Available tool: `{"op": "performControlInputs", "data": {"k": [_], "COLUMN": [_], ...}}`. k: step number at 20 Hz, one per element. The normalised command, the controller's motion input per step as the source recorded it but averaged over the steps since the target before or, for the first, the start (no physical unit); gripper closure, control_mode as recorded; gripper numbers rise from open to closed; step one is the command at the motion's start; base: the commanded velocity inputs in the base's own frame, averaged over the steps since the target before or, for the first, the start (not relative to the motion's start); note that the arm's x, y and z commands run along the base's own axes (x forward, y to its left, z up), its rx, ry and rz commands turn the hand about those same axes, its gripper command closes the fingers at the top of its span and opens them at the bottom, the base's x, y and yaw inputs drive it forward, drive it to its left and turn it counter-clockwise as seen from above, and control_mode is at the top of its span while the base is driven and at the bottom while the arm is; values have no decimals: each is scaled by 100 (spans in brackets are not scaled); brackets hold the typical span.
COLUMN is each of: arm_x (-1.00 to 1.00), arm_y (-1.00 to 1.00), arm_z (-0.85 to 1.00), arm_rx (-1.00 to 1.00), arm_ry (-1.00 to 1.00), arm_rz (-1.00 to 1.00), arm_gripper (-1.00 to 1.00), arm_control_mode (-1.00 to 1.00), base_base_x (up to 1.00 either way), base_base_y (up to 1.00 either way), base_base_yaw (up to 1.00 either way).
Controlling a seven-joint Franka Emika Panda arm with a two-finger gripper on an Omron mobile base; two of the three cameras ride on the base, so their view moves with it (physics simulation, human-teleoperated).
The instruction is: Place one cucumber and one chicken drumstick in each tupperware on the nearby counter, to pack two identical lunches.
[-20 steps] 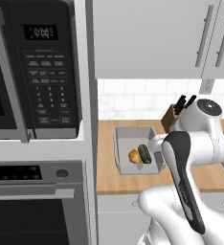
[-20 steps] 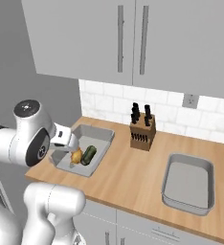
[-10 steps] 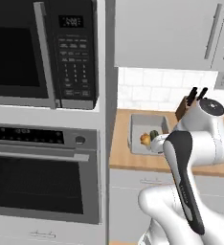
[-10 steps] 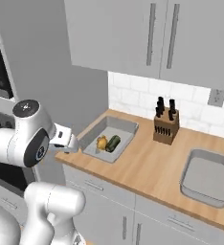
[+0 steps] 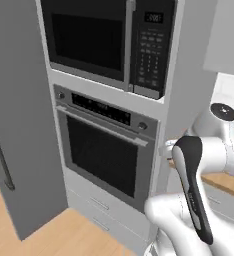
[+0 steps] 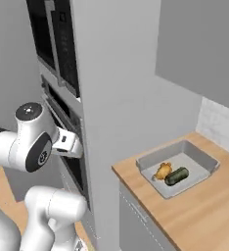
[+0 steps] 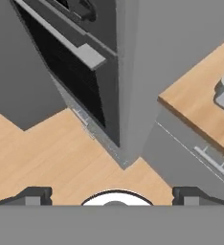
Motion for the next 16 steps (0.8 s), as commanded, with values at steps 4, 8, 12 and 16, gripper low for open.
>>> {"op": "performControlInputs", "data": {"k": [4,8,12,16], "arm_x": [0,0,0,0], "arm_y": [0,0,0,0], "arm_z": [0,0,0,0], "arm_rx": [0,0,0,0], "arm_ry": [0,0,0,0], "arm_rz": [0,0,0,0], "arm_gripper": [-100,-100,-100,-100], "arm_control_mode": [100,100,100,100], "base_base_x": [-30,-27,-30,-25], "base_base_y": [13,48,71,98], "base_base_yaw": [59,58,53,50]}}
